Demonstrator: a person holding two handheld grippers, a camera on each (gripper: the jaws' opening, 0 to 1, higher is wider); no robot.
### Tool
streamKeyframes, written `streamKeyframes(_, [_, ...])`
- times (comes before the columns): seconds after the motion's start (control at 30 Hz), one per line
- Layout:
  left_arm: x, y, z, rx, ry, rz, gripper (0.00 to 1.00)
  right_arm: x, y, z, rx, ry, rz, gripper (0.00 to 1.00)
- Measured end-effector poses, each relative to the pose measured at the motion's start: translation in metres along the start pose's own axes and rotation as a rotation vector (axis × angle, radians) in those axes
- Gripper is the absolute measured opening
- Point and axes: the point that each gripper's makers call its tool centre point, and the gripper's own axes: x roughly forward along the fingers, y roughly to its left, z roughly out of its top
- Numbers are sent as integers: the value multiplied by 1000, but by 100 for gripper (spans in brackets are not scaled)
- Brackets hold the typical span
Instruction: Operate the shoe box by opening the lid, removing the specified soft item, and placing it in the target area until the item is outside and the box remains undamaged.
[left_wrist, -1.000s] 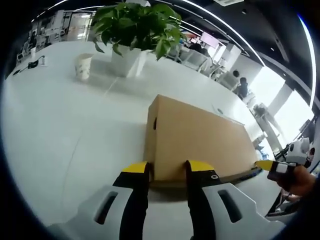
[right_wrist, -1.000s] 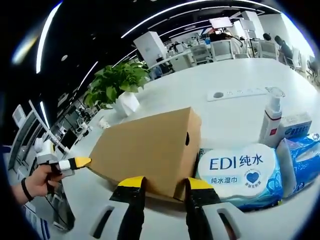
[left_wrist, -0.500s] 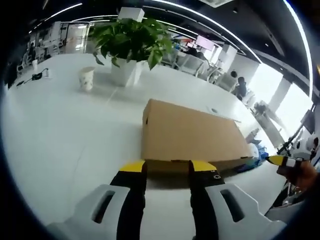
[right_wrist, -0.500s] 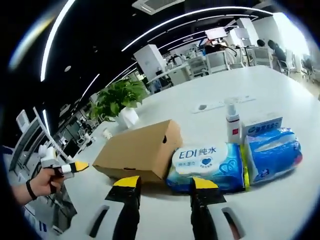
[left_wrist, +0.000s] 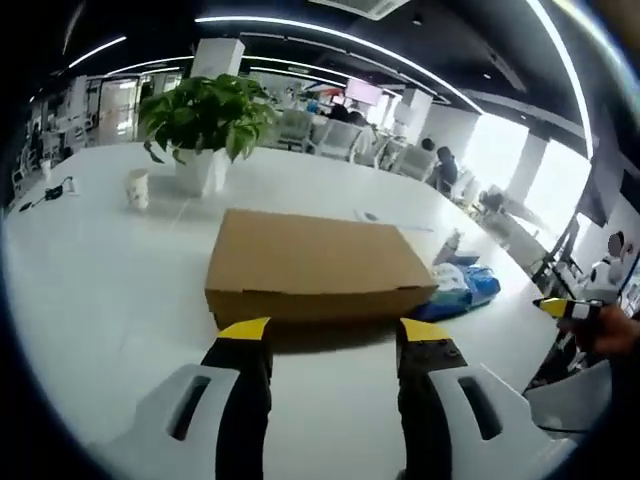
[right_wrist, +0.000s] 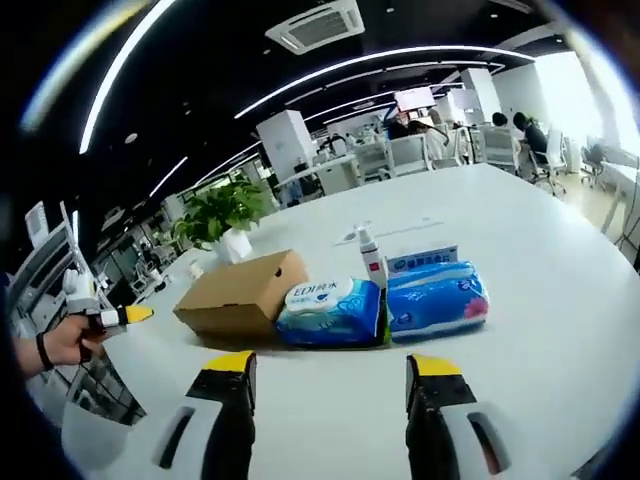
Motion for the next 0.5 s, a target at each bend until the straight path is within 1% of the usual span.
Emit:
streamKeyframes(0.1, [-3,-4,-1,-11,-17,-6,51,-7,-2,3,14,-34,-3,59])
streamKeyframes(0.2, [-4,-7,-5,7,-12,-14,52,-10,0,0,-3,-40,9,61])
streamKeyframes(0.23, [-5,-8,-5,30,-13,-14,53,-12,0,-2,-13,-41,8,61])
streamKeyframes(0.3, [-9,-10,-5,35,-20,-15,54,-14,-1,-4,-18,-46,5,62])
streamKeyframes(0.4, [-14,-11,-6,10,-30,-8,54,-15,-6,-7,-2,-60,-2,63])
streamKeyframes(0.5, [-17,-12,-11,27,-18,6,54,-18,-9,-10,15,-62,-10,62])
